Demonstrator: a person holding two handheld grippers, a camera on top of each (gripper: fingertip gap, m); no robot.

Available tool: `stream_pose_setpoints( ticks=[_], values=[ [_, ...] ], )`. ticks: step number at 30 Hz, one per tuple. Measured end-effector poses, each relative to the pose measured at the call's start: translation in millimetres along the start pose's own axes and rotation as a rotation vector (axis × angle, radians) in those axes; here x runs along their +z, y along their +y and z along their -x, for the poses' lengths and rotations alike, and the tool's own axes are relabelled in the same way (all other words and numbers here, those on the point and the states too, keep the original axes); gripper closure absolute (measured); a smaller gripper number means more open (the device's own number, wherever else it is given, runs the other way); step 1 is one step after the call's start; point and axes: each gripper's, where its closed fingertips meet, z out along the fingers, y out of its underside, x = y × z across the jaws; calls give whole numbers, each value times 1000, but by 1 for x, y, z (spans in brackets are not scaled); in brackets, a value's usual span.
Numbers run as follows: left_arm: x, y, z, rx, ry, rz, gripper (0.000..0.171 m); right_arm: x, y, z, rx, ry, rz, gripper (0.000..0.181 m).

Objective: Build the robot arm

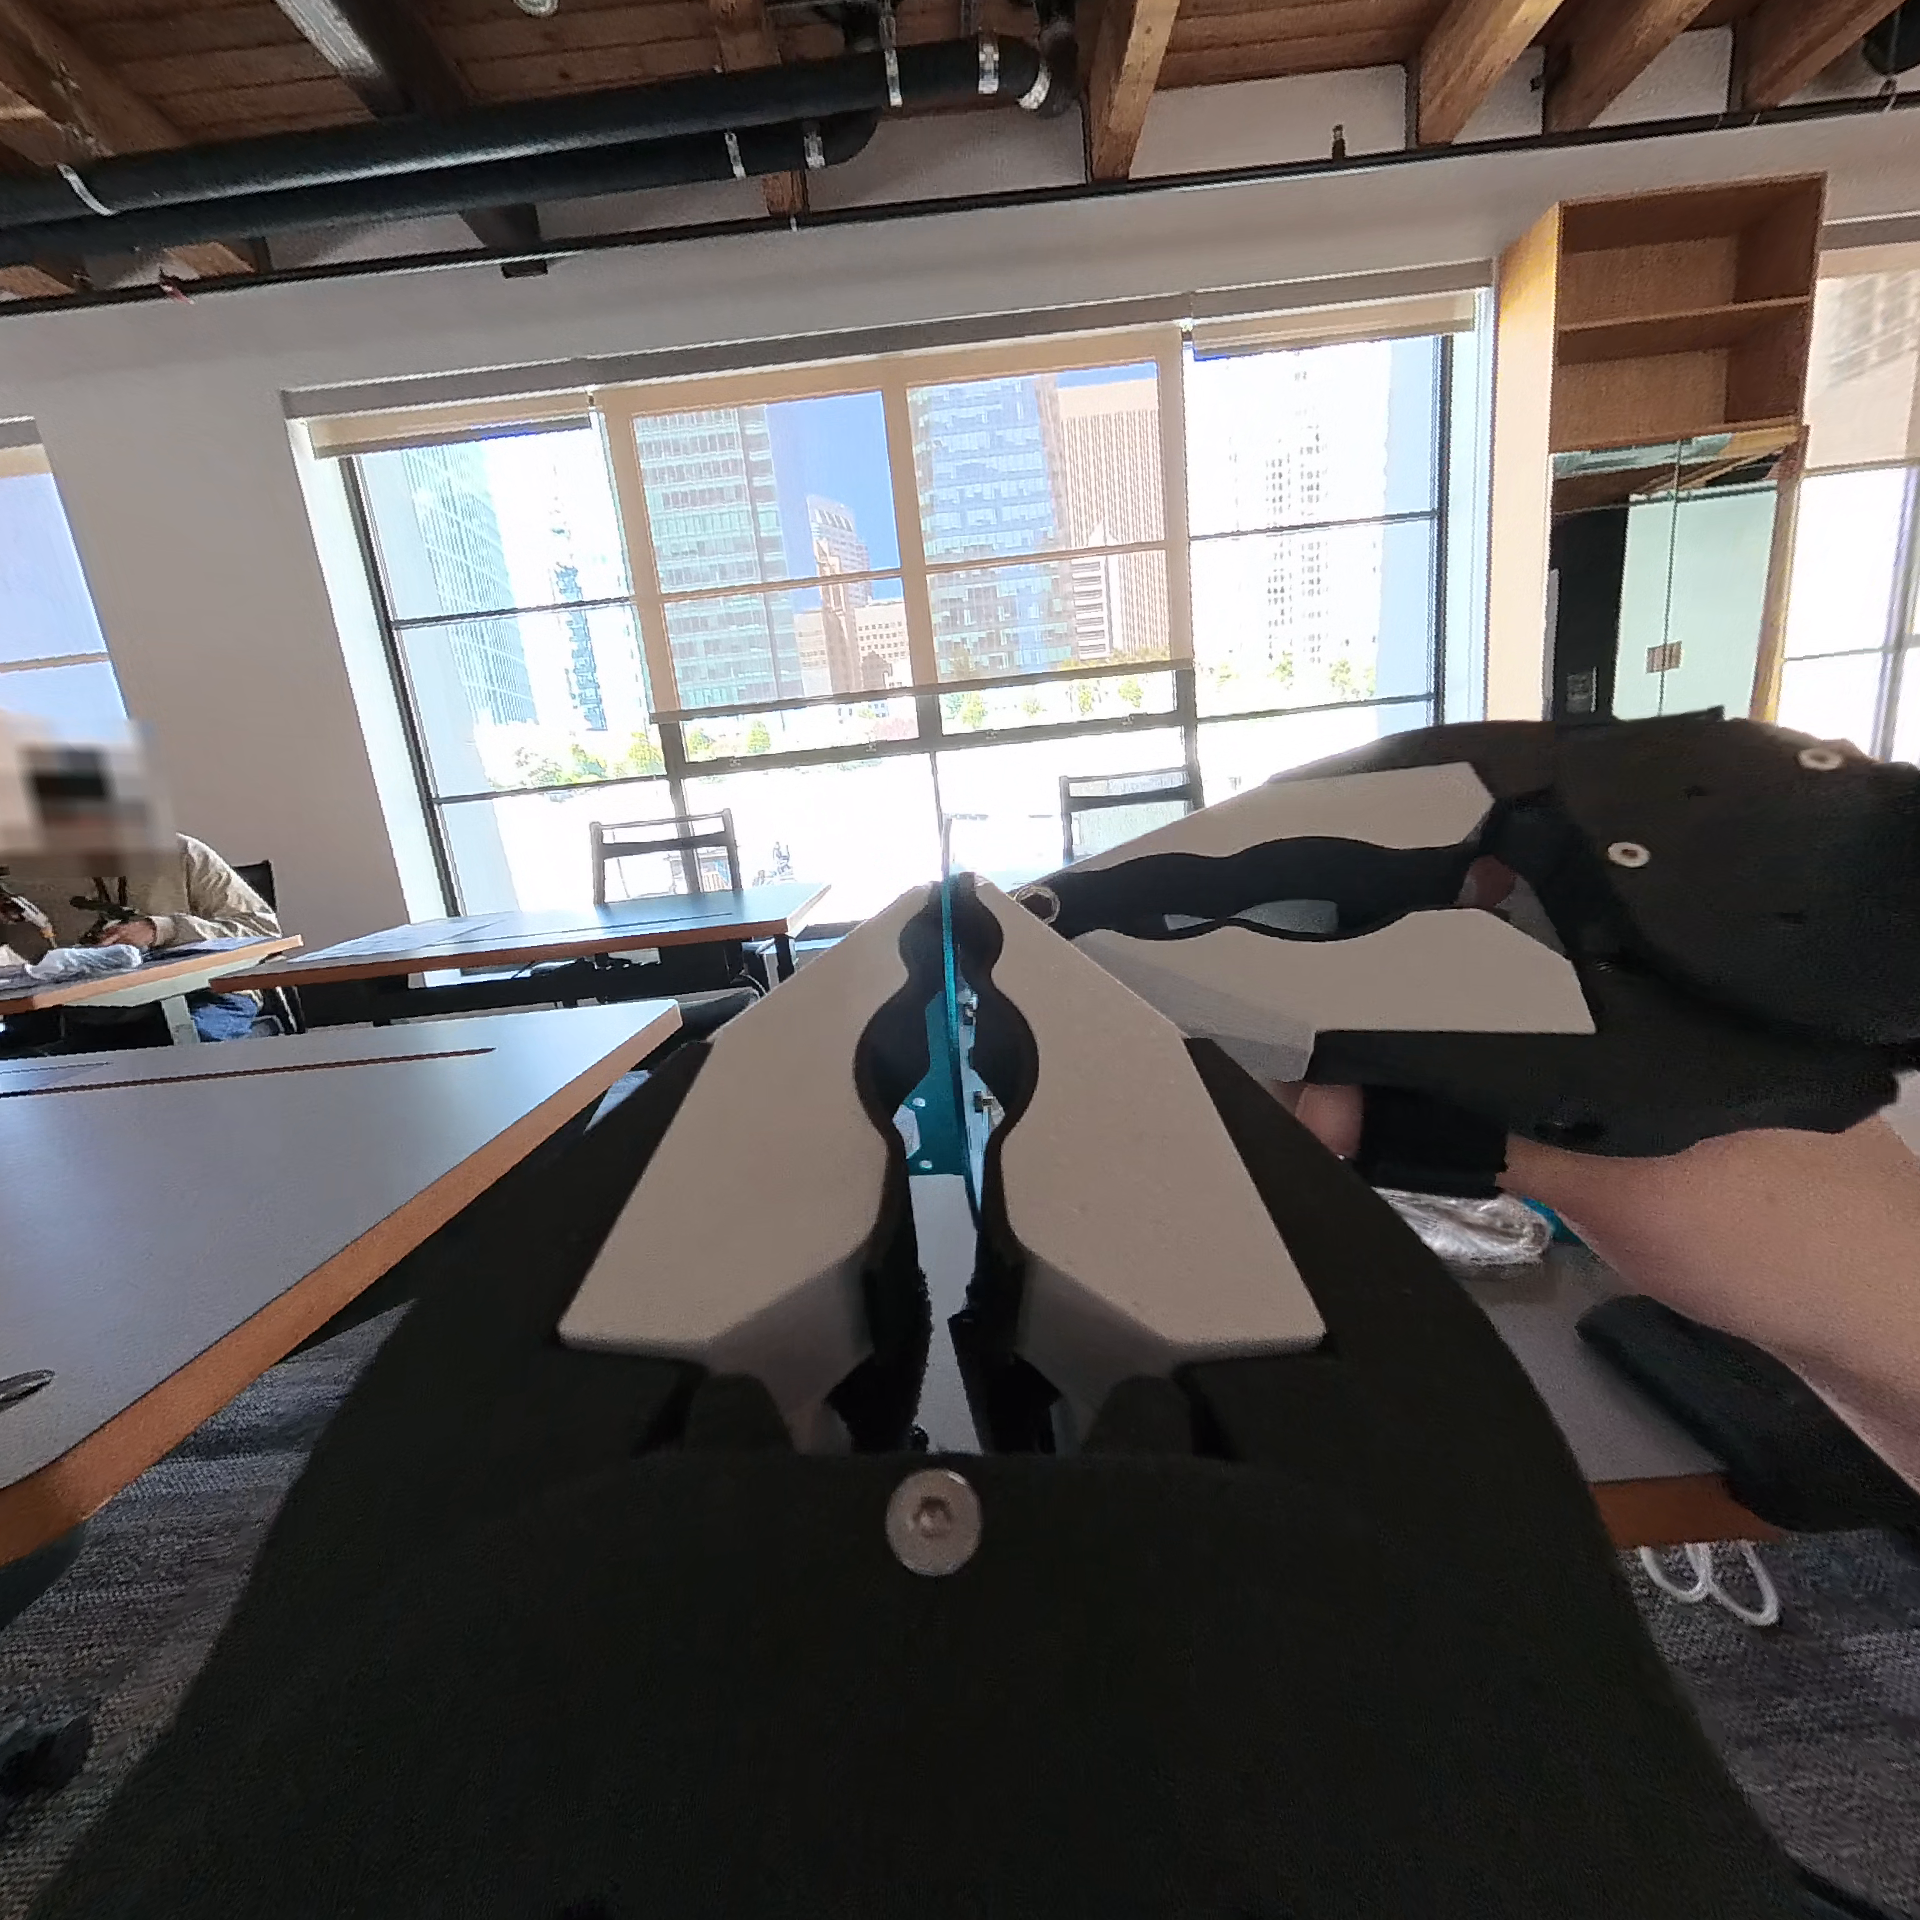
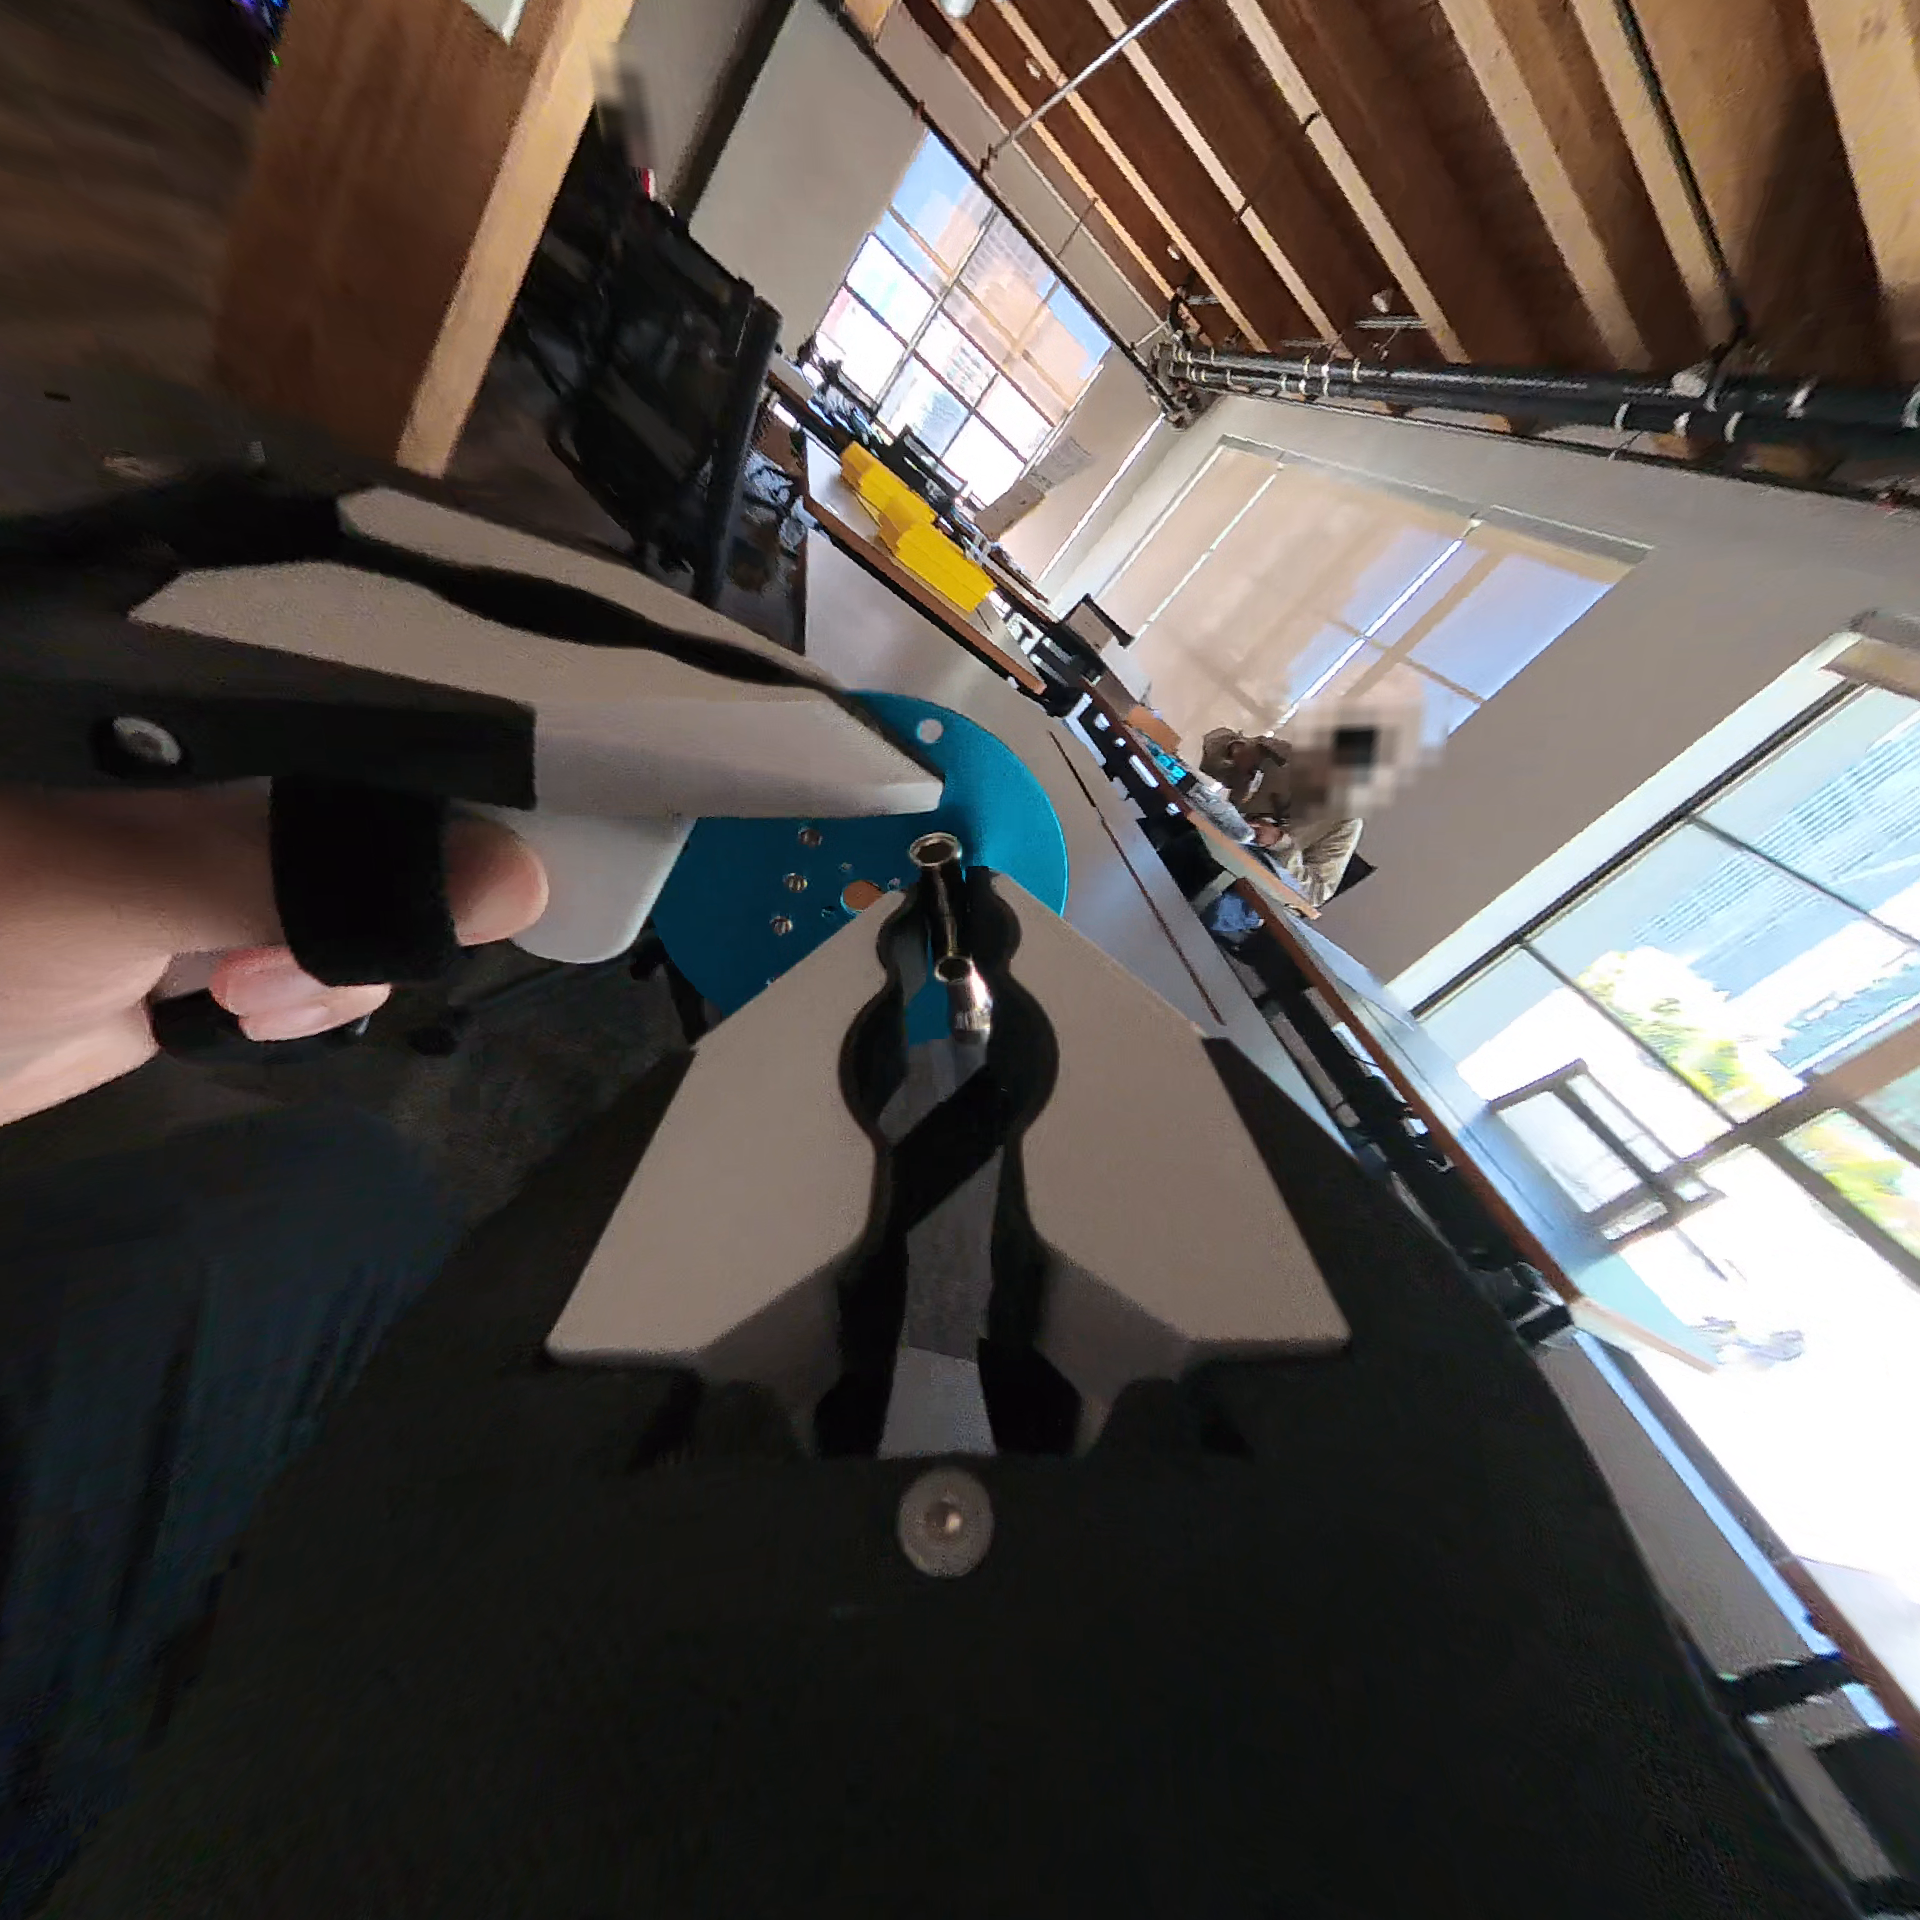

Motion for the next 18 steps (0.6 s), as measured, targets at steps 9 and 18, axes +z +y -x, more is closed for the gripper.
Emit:
stream_pose_setpoints(
  ticks=[9, 18],
  values=[
    [-3, 1, -8, 82, 34, 18, 171, -8, 2, 4, 105, -64, 12, 174],
    [-4, 9, 26, -338, 51, 45, 171, -10, 9, 22, -149, -60, 74, 174]
  ],
)
